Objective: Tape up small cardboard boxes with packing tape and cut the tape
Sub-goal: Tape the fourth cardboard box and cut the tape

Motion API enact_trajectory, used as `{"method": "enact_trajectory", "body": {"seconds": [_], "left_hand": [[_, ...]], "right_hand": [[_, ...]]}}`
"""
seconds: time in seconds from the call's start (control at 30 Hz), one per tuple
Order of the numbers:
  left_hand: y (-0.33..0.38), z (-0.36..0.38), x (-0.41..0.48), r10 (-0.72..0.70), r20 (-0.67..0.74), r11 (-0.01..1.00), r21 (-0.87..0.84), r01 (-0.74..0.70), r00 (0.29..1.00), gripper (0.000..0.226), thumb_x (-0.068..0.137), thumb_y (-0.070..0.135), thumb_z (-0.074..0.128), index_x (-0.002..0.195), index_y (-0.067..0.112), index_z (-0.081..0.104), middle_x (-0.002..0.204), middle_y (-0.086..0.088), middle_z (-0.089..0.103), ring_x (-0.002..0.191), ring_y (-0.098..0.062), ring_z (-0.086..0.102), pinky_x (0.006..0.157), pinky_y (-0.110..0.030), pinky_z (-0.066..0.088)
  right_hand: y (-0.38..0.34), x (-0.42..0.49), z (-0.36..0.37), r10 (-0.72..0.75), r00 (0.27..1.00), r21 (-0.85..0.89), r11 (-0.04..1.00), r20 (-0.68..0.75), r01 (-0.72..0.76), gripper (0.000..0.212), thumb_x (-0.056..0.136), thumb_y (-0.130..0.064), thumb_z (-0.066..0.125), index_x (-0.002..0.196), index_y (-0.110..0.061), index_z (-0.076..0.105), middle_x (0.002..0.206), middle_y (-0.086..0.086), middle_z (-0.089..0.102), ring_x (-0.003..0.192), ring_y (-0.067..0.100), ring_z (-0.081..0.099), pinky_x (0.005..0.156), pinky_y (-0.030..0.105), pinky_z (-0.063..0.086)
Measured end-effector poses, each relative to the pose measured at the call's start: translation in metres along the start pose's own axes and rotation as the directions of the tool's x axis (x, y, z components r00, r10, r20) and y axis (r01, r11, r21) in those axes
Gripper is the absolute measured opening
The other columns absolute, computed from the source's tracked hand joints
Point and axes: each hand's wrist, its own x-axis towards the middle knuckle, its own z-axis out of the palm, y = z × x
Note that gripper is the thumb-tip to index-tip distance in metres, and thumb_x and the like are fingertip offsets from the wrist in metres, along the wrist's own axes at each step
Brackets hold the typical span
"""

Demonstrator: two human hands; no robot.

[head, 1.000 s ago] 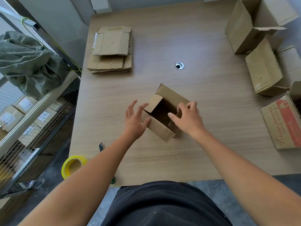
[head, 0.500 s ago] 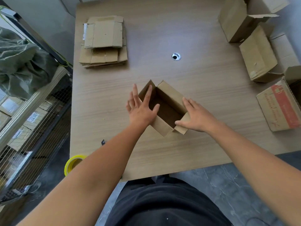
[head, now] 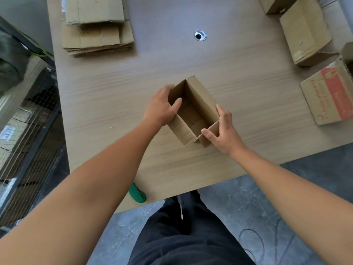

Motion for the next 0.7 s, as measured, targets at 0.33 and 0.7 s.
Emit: {"method": "enact_trajectory", "body": {"seconds": [0.33, 0.7], "left_hand": [[0.063, 0.0, -0.106, -0.557, 0.194, 0.464, -0.734, 0.496, 0.808, 0.052, 0.091, 0.04, 0.064, 0.135, 0.018, 0.049, 0.132, -0.003, 0.058, 0.125, -0.024, 0.056, 0.108, -0.047, 0.047], [0.107, -0.006, 0.003, -0.501, 0.056, 0.574, -0.725, 0.381, 0.863, 0.006, 0.097, 0.024, 0.049, 0.098, 0.022, 0.054, 0.106, -0.007, 0.064, 0.1, -0.031, 0.065, 0.089, -0.057, 0.056]], "right_hand": [[-0.046, -0.029, -0.016, 0.1, 0.989, -0.184, 0.976, -0.106, -0.118, 0.076, 0.098, -0.052, 0.051, 0.159, -0.02, 0.019, 0.16, 0.014, 0.018, 0.144, 0.035, 0.031, 0.113, 0.051, 0.035], [-0.032, 0.022, -0.12, -0.035, 0.979, -0.316, 0.948, -0.203, -0.032, 0.064, 0.102, -0.043, 0.049, 0.157, -0.015, 0.032, 0.166, 0.01, 0.023, 0.156, 0.026, 0.009, 0.125, 0.047, 0.012]]}}
